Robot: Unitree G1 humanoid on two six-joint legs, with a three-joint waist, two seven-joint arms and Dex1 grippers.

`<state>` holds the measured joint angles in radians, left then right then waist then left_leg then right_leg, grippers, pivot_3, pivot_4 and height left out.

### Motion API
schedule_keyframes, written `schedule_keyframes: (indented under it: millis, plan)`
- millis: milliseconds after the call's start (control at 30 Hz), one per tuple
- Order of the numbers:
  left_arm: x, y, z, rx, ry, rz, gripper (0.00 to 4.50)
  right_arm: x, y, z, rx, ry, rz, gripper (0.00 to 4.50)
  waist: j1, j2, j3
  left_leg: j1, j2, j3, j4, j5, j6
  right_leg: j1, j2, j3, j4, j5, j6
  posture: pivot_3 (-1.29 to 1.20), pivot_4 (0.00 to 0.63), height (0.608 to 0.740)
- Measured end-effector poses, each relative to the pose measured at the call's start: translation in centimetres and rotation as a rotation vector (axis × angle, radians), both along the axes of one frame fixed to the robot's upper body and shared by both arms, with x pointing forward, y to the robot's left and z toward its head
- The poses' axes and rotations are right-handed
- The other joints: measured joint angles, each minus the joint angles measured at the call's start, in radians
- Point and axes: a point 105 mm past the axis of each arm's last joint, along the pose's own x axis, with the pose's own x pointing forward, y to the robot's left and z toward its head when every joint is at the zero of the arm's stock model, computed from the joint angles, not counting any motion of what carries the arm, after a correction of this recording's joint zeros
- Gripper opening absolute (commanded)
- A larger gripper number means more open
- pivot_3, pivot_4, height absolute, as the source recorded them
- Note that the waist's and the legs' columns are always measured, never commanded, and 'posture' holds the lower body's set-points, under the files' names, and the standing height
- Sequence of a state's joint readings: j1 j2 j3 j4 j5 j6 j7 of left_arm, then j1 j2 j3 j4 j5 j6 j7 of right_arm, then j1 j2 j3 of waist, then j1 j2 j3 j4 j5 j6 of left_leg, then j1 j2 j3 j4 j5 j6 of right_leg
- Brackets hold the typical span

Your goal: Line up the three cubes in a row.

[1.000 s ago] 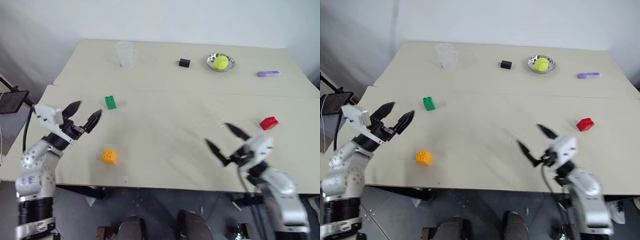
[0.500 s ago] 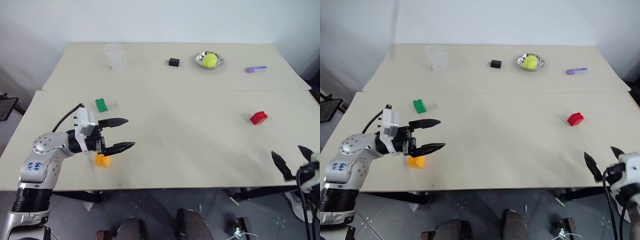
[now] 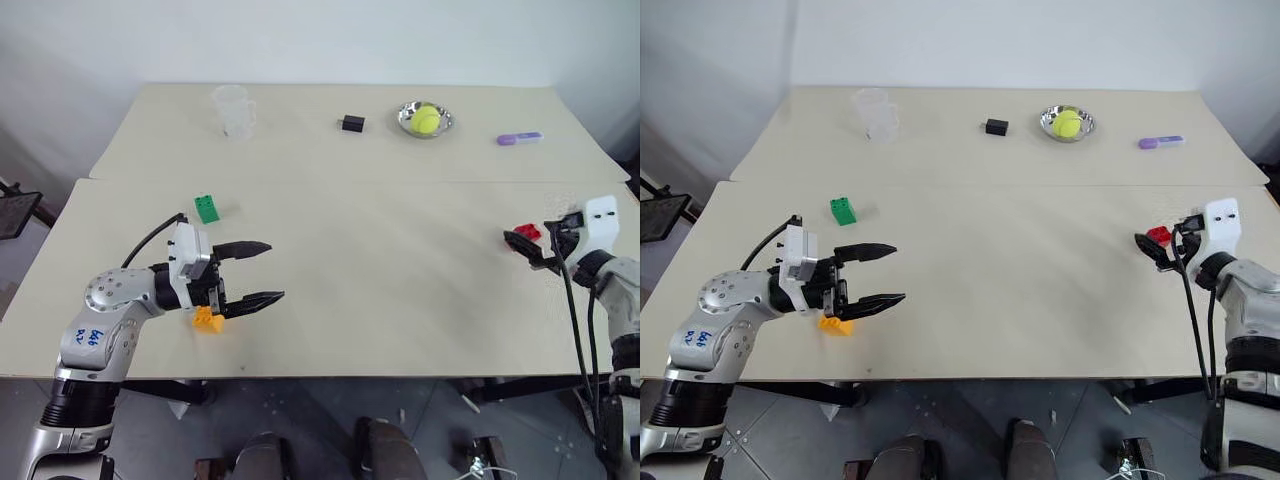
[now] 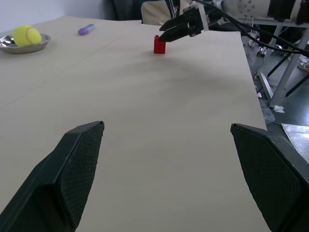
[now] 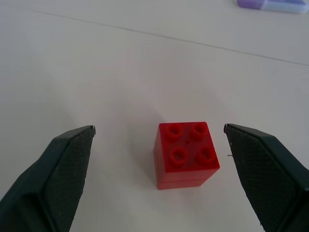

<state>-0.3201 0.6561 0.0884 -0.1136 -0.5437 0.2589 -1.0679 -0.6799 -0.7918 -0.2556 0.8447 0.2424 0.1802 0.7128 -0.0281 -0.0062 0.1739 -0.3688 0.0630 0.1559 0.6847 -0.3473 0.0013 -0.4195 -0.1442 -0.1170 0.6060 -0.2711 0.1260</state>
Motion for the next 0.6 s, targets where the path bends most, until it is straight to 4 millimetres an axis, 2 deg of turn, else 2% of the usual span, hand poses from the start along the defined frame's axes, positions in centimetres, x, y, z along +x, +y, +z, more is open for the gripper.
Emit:
schedule_keyframes:
  millis: [133, 233, 467, 600]
  plan:
    - [-0.2, -0.2, 0.0, 0.001, -0.006, 0.002, 4.45, 0.4, -0.3, -1.3, -0.013, 0.065, -0.007, 4.50, -0.003, 0.000, 0.000, 0.000, 0.000, 0.000, 0.000, 0.000, 0.000, 0.000, 0.000, 0.000, 0.000, 0.000, 0.000, 0.00, 0.150, 0.740]
    - [-0.3, -0.3, 0.2, 0.003, -0.015, 0.003, 4.50, 0.3, -0.3, -2.1, -0.022, 0.091, 0.004, 3.85, -0.002, 0.000, 0.000, 0.000, 0.000, 0.000, 0.000, 0.000, 0.000, 0.000, 0.000, 0.000, 0.000, 0.000, 0.000, 0.00, 0.150, 0.740]
    - [-0.3, 0.0, 0.1, 0.002, -0.007, 0.022, 4.50, 0.5, 1.0, -1.5, -0.016, 0.069, 0.129, 1.54, -0.004, 0.001, 0.000, 0.000, 0.000, 0.001, 0.000, 0.000, 0.000, 0.000, 0.000, 0.000, 0.000, 0.000, 0.000, 0.00, 0.150, 0.740]
    - [-0.4, 0.1, -0.2, 0.002, 0.003, 0.028, 4.50, 0.6, 2.4, -1.5, -0.046, 0.057, 0.216, 1.47, -0.003, 0.001, 0.000, 0.000, 0.000, 0.001, 0.000, 0.000, 0.000, 0.000, 0.000, 0.000, 0.000, 0.000, 0.000, 0.00, 0.150, 0.740]
